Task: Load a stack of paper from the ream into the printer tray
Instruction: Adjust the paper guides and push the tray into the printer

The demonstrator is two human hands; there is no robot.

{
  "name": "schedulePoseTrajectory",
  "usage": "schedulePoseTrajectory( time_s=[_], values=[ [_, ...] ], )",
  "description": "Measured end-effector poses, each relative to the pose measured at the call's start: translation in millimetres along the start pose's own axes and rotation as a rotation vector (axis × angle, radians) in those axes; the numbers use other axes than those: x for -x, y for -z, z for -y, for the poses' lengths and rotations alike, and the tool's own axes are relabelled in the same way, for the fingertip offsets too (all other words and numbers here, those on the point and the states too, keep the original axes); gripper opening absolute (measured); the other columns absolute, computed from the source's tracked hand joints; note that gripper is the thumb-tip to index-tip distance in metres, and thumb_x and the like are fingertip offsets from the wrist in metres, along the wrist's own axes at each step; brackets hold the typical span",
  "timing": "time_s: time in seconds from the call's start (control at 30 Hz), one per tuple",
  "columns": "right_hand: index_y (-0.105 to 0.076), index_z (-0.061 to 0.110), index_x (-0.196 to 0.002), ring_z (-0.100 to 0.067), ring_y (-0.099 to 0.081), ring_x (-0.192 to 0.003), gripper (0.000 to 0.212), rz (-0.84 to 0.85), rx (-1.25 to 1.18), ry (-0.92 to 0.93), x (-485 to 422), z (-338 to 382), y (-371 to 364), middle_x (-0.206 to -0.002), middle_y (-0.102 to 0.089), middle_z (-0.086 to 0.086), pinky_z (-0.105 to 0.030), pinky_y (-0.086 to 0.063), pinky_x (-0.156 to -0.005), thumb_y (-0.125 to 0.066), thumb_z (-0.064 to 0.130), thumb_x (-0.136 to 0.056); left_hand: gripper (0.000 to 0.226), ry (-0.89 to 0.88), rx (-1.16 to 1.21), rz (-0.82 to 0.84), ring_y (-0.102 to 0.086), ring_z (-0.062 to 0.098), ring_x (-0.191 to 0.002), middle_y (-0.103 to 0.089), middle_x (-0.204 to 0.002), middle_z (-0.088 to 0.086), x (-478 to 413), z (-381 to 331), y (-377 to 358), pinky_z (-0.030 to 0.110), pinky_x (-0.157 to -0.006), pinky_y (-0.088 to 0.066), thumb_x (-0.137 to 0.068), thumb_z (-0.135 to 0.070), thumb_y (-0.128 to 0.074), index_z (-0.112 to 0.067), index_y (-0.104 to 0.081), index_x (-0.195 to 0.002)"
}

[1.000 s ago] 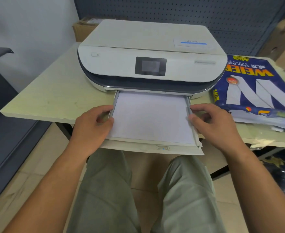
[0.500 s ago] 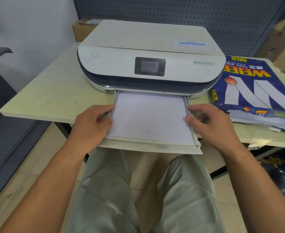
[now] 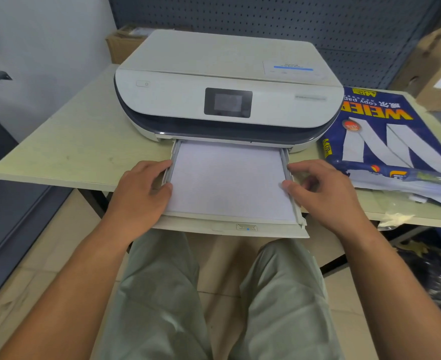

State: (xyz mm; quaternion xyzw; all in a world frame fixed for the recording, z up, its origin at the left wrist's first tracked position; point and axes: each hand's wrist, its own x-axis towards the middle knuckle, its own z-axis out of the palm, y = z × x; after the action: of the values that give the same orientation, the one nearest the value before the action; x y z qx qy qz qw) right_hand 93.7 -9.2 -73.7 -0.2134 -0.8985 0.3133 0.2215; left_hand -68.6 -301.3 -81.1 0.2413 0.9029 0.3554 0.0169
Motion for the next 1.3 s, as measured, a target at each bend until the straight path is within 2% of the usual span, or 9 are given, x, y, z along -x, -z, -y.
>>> schedulePoseTrajectory(
  time_s=[0.2,0.37,0.5,0.67,0.77,0.9,1.03,1.17,1.3],
  values=[
    [-0.073,0.031,-0.115,-0.007,-0.064,-0.076,0.029,0.002,0.007,0.02,-0.3,-0.6,-0.5,-0.12,-0.063,0.012,-0.021,-0.049,-0.076,-0.074,0.039,-0.087,0.05,-0.003,-0.006,0.043,-0.049,0.021,-0.119,-0.049,-0.14,-0.008,-2.0,0.1,2.7,0.031,-0.1,-0.036,-0.097,-0.024,-0.051,-0.03,-0.046,-0.146],
    [-0.073,0.028,-0.12,-0.01,-0.065,-0.076,0.035,0.019,0.006,0.037,0.1,-1.4,-0.5,-0.125,-0.061,0.011,-0.02,-0.049,-0.078,-0.074,0.04,-0.088,0.05,-0.024,-0.015,0.059,-0.047,0.012,-0.108,-0.049,-0.137,-0.008,-3.4,-0.2,5.5,0.028,-0.094,-0.036,-0.097,-0.022,-0.051,-0.031,-0.046,-0.146],
    [-0.071,0.027,-0.124,-0.009,-0.066,-0.076,0.04,0.051,0.003,0.046,0.9,-2.1,1.3,-0.128,-0.06,0.013,-0.022,-0.051,-0.08,-0.075,0.041,-0.086,0.05,-0.014,0.003,0.042,-0.047,0.012,-0.112,-0.049,-0.136,-0.01,-4.3,1.7,4.0,0.028,-0.094,-0.035,-0.097,-0.021,-0.052,-0.032,-0.047,-0.145],
    [-0.072,0.028,-0.122,-0.008,-0.065,-0.075,0.04,0.038,-0.015,0.044,0.7,-3.9,2.2,-0.128,-0.062,0.014,-0.021,-0.052,-0.08,-0.076,0.041,-0.085,0.055,-0.01,-0.003,0.031,-0.049,0.025,-0.12,-0.048,-0.137,-0.01,-3.5,2.9,-0.8,0.037,-0.101,-0.039,-0.095,-0.022,-0.051,-0.033,-0.041,-0.148],
    [-0.072,0.028,-0.121,-0.007,-0.064,-0.076,0.037,0.036,-0.023,0.053,0.3,-4.9,1.8,-0.128,-0.063,0.013,-0.018,-0.05,-0.077,-0.076,0.04,-0.086,0.053,-0.003,0.016,0.028,-0.048,0.024,-0.122,-0.047,-0.134,-0.014,-3.7,1.8,-0.7,0.038,-0.103,-0.039,-0.095,-0.022,-0.051,-0.034,-0.044,-0.146],
    [-0.073,0.027,-0.12,-0.008,-0.063,-0.077,0.037,0.047,-0.048,0.057,0.3,-5.5,2.3,-0.128,-0.063,0.012,-0.019,-0.05,-0.078,-0.077,0.038,-0.085,0.052,-0.008,0.005,0.041,-0.047,0.022,-0.123,-0.046,-0.135,-0.013,-3.6,2.3,1.1,0.035,-0.102,-0.037,-0.096,-0.022,-0.051,-0.034,-0.046,-0.146],
    [-0.074,0.027,-0.118,-0.009,-0.064,-0.075,0.036,0.045,-0.065,0.048,0.5,-5.5,1.4,-0.127,-0.063,0.013,-0.022,-0.053,-0.08,-0.079,0.036,-0.084,0.052,-0.008,0.018,0.037,-0.049,0.024,-0.12,-0.045,-0.129,-0.016,-3.4,1.3,0.7,0.038,-0.103,-0.04,-0.095,-0.021,-0.051,-0.033,-0.047,-0.145],
    [-0.073,0.027,-0.118,-0.009,-0.064,-0.075,0.035,0.023,-0.076,0.036,0.7,-5.2,1.7,-0.127,-0.063,0.014,-0.023,-0.054,-0.08,-0.078,0.035,-0.085,0.052,0.009,0.027,-0.002,-0.045,0.022,-0.125,-0.049,-0.137,-0.008,-1.6,1.1,-3.1,0.036,-0.103,-0.037,-0.093,-0.018,-0.051,-0.029,-0.049,-0.144],
    [-0.074,0.026,-0.119,-0.011,-0.065,-0.076,0.035,0.032,-0.069,0.039,-0.2,-5.7,0.9,-0.128,-0.063,0.013,-0.023,-0.055,-0.079,-0.078,0.035,-0.086,0.052,0.004,0.022,0.009,-0.047,0.023,-0.122,-0.05,-0.136,-0.007,-2.8,2.4,-2.3,0.034,-0.1,-0.037,-0.092,-0.021,-0.049,-0.03,-0.049,-0.144]
  ],
)
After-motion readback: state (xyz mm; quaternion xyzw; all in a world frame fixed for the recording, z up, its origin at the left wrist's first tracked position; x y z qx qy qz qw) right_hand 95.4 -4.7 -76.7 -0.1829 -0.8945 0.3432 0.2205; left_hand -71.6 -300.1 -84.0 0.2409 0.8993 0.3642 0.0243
